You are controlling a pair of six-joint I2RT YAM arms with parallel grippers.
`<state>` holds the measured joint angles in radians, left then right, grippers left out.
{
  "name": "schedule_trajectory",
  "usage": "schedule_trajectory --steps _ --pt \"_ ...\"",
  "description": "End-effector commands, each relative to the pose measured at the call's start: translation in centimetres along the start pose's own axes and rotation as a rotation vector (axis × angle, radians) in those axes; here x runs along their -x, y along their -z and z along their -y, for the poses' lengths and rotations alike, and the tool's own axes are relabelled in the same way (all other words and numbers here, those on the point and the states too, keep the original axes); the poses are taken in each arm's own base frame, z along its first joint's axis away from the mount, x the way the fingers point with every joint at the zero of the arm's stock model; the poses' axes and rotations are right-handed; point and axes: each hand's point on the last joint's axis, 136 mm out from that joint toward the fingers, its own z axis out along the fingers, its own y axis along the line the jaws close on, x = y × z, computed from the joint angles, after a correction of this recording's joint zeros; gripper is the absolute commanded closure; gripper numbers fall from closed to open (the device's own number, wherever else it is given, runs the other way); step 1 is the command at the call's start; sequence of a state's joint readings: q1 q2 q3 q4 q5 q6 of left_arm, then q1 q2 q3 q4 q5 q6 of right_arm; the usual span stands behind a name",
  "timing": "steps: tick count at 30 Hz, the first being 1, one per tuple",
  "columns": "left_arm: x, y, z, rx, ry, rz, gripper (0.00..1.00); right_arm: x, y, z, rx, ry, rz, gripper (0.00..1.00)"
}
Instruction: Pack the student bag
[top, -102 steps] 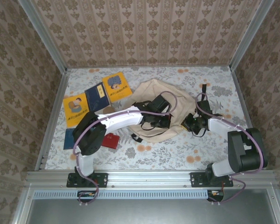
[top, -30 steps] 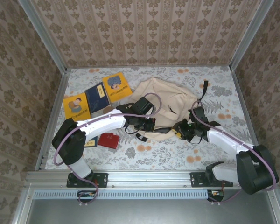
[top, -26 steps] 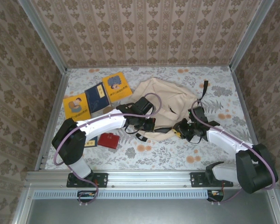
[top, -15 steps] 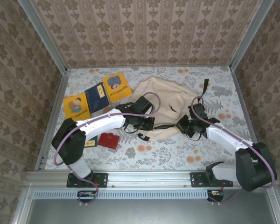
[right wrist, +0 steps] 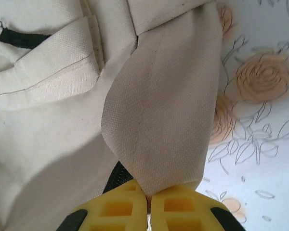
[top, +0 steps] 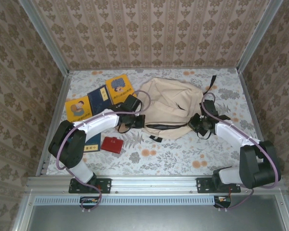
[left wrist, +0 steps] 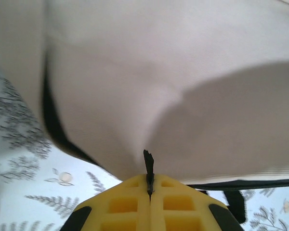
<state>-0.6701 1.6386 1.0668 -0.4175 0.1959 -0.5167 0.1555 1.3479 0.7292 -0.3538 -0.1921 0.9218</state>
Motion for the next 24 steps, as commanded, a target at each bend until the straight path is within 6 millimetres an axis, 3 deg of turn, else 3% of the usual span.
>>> schedule_trajectory --steps 1,5,9,12,15,19,24 --pt "0.5 0.1 -1.3 0.019 -0.03 0.014 1.0 2.0 0.8 0.1 -0.058 0.071 0.053 0.88" --pt "1.1 0.4 0.7 -0.046 -0.06 0.026 1.0 1.2 2.5 -0.6 -0.061 0.145 0.039 0.64" --pt "1.6 1.1 2.0 -0.072 -0.076 0.047 1.0 0.5 5.0 -1.7 -0.116 0.34 0.051 0.41" --pt "2.2 1.6 2.2 -0.075 -0.075 0.068 1.0 -0.5 6.0 -4.3 -0.09 0.553 0.039 0.29" --pt "2.6 2.0 2.1 -0.06 -0.064 0.081 1.0 -2.0 6.5 -7.4 -0.067 0.794 0.04 0.26" --pt "2.8 2.3 1.7 -0.054 -0.036 0.089 1.0 -5.8 6.6 -12.0 -0.006 1.169 0.056 0.19" --pt "3.5 3.4 2.0 -0.074 -0.029 0.114 1.0 -9.5 4.7 -14.0 0.11 1.386 -0.072 0.21"
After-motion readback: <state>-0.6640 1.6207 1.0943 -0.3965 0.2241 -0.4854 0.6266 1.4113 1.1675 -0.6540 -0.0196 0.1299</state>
